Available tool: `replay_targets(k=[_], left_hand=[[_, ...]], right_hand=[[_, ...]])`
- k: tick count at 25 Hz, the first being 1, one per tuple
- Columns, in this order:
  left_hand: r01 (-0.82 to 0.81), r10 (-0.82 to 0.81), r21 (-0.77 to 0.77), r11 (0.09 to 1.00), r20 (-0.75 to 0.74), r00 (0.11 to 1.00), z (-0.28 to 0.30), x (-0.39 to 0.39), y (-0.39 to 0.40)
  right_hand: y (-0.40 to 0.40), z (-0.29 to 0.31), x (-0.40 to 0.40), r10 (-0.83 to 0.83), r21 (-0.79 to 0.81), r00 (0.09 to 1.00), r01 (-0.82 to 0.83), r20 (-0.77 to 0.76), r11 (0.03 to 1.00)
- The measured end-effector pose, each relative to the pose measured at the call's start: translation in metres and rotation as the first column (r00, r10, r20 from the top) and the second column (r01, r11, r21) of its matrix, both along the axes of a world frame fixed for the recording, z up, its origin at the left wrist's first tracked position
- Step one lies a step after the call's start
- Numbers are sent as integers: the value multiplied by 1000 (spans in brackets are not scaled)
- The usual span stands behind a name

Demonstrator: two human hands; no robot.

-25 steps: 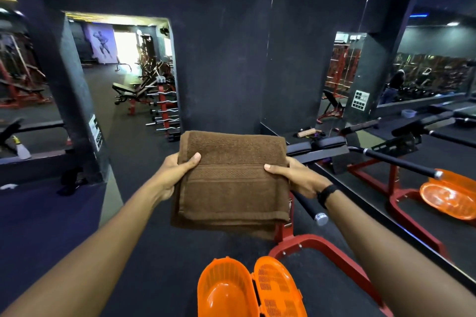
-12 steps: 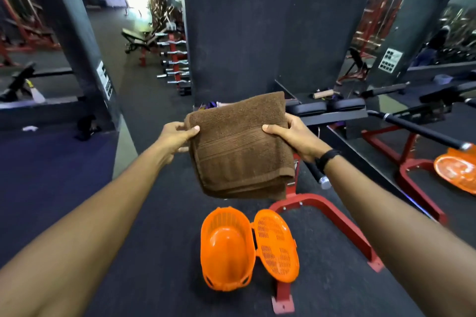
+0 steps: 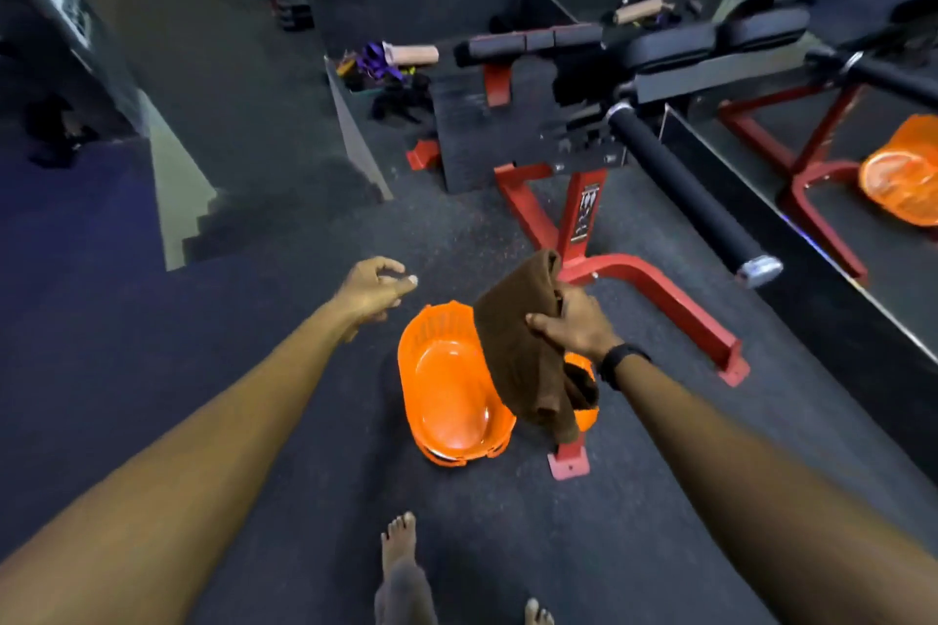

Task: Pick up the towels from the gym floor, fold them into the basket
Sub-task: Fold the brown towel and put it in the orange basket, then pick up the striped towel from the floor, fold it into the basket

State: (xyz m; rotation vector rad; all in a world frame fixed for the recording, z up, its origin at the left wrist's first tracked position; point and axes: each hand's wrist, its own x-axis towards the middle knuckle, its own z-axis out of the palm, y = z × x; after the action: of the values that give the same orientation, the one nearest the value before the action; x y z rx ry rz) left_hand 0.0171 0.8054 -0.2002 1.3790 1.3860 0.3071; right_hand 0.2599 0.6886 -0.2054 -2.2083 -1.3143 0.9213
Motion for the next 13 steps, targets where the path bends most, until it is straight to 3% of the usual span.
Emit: replay_targets(k=[5,10,11,13], left_hand=[[279,-275,-9,960,-200,940,-119,-16,49],[375,-360,25,927,-235,903,-174,-15,90],[381,-365,21,925,-241,899,-183,-15,95],[397,-381,17,918,-248,891,-198,-17,102]], right_hand=[[28,-136,-14,-207,-137,975,195,-79,971],[57,-212,-18,-348,-205,897,300,-272,932],[62,-222,-13,-339,-198,916,299,-216,933],[73,-235,1,-307,-162,950,312,53,936]])
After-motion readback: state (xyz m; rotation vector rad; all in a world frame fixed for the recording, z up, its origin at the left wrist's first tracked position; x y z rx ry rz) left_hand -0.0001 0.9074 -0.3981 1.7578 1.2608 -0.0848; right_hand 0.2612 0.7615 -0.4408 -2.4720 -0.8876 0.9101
